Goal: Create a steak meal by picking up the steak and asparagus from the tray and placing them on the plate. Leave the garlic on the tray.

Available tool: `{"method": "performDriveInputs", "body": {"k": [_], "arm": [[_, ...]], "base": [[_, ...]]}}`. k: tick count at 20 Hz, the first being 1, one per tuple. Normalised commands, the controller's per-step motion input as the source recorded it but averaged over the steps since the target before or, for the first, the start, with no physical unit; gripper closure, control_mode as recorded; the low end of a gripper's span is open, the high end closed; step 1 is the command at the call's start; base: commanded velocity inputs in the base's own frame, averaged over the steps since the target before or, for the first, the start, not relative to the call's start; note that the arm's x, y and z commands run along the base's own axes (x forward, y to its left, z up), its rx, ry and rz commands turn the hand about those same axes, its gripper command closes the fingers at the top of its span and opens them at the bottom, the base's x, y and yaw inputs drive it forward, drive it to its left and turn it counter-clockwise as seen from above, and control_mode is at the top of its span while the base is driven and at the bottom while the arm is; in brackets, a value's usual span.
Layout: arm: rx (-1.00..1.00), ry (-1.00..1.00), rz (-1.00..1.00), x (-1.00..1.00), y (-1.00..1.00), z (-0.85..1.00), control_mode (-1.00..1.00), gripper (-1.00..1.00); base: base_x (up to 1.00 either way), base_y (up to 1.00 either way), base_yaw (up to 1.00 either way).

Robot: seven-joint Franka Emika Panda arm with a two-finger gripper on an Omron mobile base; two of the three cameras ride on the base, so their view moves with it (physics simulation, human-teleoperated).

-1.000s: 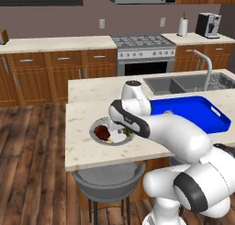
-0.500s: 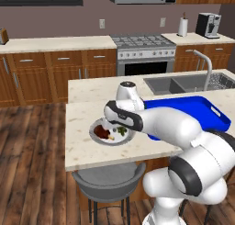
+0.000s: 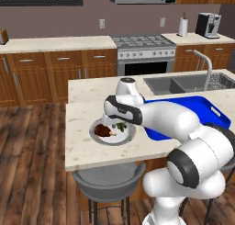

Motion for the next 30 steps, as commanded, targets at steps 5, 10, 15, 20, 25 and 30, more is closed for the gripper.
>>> {"method": "performDriveInputs", "body": {"k": [5, 10, 15, 20, 25, 30], "arm": [[0.00, -0.08, 0.00, -0.44, 0.00, 0.02, -1.00, -1.00], [0.00, -0.07, 0.00, -0.45, 0.00, 0.17, -1.00, -1.00], [0.00, -0.12, 0.00, -0.50, -0.04, 0.66, -1.00, -1.00], [0.00, -0.14, 0.00, -0.63, -0.15, 0.78, -1.00, -1.00], [0.00, -0.17, 0.00, -0.93, -0.33, 0.59, -1.00, -1.00], [0.00, -0.24, 0.00, -0.87, -0.39, 0.69, -1.00, -1.00]], "base": [[0.00, 0.00, 0.00], [0.00, 0.00, 0.00], [0.00, 0.00, 0.00], [0.00, 0.00, 0.00], [0.00, 0.00, 0.00], [0.00, 0.00, 0.00]]}}
